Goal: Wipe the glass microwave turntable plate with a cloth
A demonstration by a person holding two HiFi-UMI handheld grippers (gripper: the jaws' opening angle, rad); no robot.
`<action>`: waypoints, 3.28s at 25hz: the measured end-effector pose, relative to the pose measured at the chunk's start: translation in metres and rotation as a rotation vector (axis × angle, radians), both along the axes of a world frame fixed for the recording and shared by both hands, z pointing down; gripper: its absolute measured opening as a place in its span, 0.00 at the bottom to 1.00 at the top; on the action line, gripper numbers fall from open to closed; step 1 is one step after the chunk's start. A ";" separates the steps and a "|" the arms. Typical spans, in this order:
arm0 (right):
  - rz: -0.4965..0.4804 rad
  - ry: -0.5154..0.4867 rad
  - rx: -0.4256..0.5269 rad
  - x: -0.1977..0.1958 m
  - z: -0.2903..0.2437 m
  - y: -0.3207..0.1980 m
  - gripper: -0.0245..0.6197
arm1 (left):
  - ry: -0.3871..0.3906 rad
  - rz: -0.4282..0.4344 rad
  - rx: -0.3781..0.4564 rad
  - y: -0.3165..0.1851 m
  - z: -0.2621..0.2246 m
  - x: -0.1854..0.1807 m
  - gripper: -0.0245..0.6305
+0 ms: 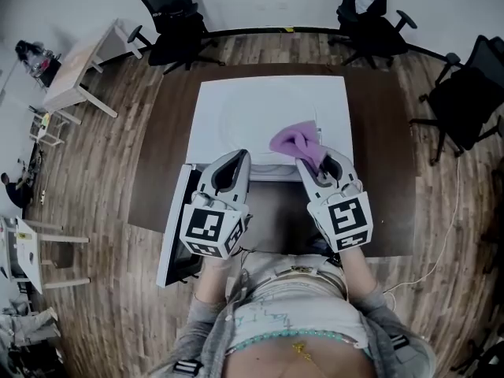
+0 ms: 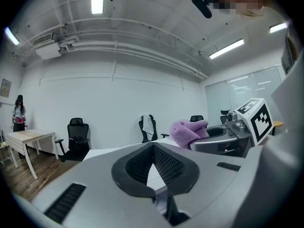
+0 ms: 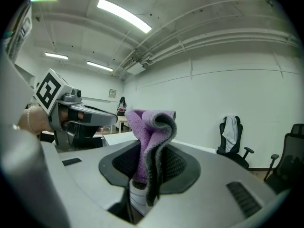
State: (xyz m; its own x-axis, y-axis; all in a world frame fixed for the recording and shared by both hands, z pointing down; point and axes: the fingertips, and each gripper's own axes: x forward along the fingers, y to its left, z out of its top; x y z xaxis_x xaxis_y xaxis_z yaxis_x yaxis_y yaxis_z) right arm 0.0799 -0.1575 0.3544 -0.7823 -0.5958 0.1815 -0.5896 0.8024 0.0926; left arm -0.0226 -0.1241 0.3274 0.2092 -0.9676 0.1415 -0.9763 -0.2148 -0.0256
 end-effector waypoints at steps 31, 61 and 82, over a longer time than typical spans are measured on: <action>0.195 0.112 0.008 -0.062 0.010 -0.055 0.21 | -0.237 0.232 -0.145 -0.074 0.019 -0.129 0.06; 0.127 0.309 0.020 -0.080 0.018 -0.105 0.21 | -0.144 0.521 -0.641 -0.131 0.101 -0.134 0.23; -0.027 0.525 0.016 -0.121 0.046 -0.102 0.21 | -0.111 0.539 -0.690 -0.136 0.107 -0.133 0.23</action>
